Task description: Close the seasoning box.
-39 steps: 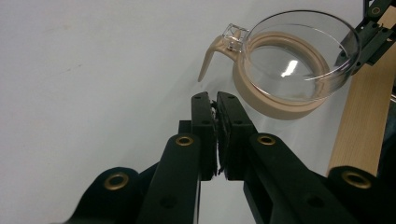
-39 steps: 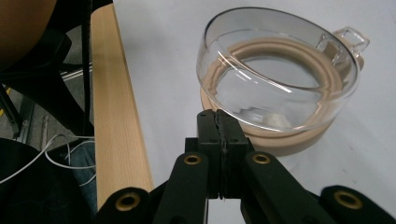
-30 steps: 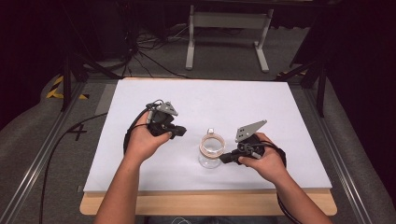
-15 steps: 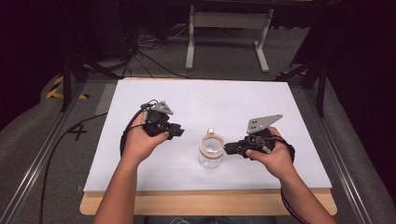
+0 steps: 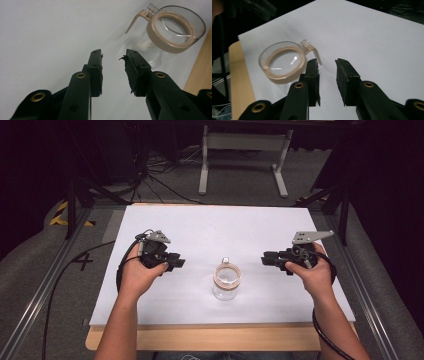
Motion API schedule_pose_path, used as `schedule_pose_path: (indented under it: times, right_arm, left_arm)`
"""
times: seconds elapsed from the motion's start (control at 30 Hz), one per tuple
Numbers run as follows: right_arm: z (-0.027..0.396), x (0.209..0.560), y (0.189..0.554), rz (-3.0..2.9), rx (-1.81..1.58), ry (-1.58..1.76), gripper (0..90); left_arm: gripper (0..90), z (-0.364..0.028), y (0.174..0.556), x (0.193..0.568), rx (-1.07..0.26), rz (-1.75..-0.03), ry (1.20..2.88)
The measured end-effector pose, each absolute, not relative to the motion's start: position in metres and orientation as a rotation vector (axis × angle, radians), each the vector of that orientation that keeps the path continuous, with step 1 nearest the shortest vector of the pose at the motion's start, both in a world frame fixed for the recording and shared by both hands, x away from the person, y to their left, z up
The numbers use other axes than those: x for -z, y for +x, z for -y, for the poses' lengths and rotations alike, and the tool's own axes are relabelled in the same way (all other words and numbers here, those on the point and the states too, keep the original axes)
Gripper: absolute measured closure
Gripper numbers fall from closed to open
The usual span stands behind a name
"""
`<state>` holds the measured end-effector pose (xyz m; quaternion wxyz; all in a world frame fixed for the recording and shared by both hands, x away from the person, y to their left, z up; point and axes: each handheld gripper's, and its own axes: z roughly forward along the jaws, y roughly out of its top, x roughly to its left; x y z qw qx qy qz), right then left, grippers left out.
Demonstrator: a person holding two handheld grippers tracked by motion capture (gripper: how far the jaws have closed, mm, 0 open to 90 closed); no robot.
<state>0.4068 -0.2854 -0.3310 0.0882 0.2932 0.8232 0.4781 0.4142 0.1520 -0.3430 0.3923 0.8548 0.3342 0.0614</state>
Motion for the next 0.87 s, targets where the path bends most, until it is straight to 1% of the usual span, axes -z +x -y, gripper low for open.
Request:
schedule_pose_path:
  times: [0.23, 0.33, 0.43, 0.6, 0.73, 0.8, 0.83, 0.87]
  right_arm:
    - [0.32, 0.347, 0.422, -2.362, -1.33, 1.02, 61.3]
    - [0.329, 0.358, 0.43, -2.335, -1.3, 1.07, 56.8]
    - [0.337, 0.375, 0.44, -2.325, -1.243, 1.124, 52.4]
    - [0.349, 0.401, 0.451, -2.304, -1.208, 1.209, 51.8]
    - [0.355, 0.415, 0.455, -2.314, -1.17, 1.254, 51.1]
    - [0.357, 0.417, 0.456, -2.315, -1.163, 1.264, 50.8]
    - [0.357, 0.418, 0.456, -2.312, -1.163, 1.268, 50.7]
    - [0.357, 0.418, 0.456, -2.312, -1.163, 1.268, 50.7]
  left_arm:
    - [63.1, -0.162, 0.423, 0.356, -0.15, -0.9, 2.152]
    - [62.5, -0.167, 0.428, 0.365, -0.112, -0.937, 2.12]
    - [60.2, -0.173, 0.433, 0.374, -0.104, -0.984, 2.125]
    - [59.3, -0.178, 0.44, 0.387, -0.085, -1.028, 2.143]
    - [57.1, -0.18, 0.444, 0.396, -0.091, -1.052, 2.162]
    - [54.9, -0.181, 0.446, 0.398, -0.093, -1.057, 2.163]
    - [53.6, -0.181, 0.447, 0.4, -0.115, -1.059, 2.162]
    - [50.4, -0.181, 0.447, 0.4, -0.115, -1.059, 2.162]
